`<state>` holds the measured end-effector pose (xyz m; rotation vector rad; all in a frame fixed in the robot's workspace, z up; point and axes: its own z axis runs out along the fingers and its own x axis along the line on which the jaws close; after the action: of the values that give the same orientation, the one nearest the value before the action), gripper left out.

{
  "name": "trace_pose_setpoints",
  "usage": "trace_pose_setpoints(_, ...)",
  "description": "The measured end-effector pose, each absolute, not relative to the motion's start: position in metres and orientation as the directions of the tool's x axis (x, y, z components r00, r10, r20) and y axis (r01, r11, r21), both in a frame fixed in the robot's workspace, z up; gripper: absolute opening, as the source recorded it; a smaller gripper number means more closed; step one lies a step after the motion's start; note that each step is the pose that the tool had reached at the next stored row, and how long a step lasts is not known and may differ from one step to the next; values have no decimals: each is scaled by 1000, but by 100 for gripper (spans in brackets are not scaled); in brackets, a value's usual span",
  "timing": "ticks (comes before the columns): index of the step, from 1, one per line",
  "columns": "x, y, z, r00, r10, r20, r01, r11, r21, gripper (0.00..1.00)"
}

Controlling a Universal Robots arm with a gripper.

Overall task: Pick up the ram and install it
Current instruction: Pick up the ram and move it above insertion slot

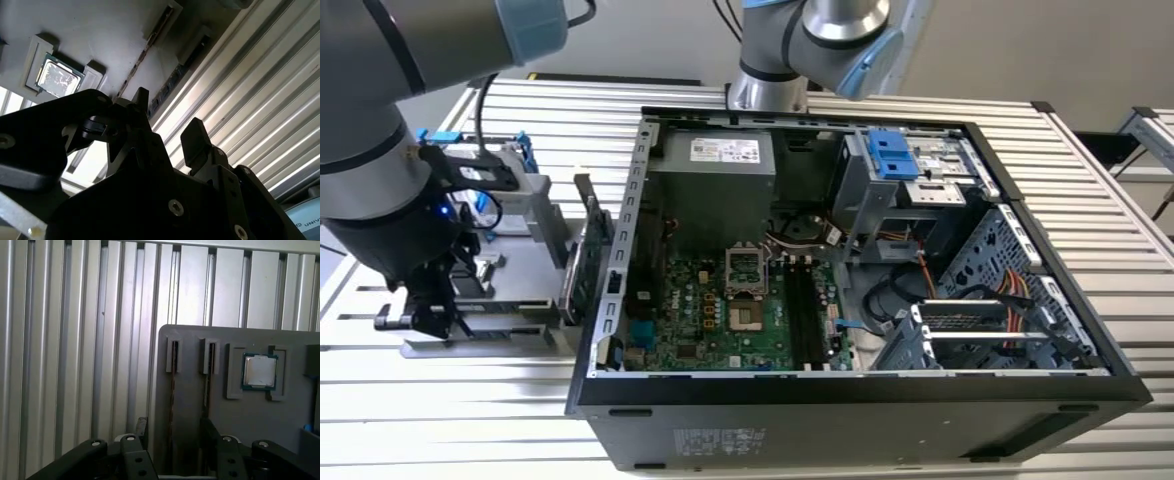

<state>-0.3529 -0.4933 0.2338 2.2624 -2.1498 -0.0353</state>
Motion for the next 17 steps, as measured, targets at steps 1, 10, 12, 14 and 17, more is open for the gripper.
trace_pose_setpoints(1, -353, -493, 232, 51, -999, -2, -998, -51, 31, 100)
trace_pose_setpoints(10, -353, -491, 221, 36, -999, -2, -999, -36, 32, 100)
trace_pose_setpoints(12, -353, -491, 219, 32, -999, -2, -999, -32, 32, 100)
trace_pose_setpoints(14, -353, -491, 216, 32, -999, -2, -999, -32, 32, 100)
trace_pose_setpoints(17, -353, -491, 213, 32, -999, -2, -999, -32, 32, 100)
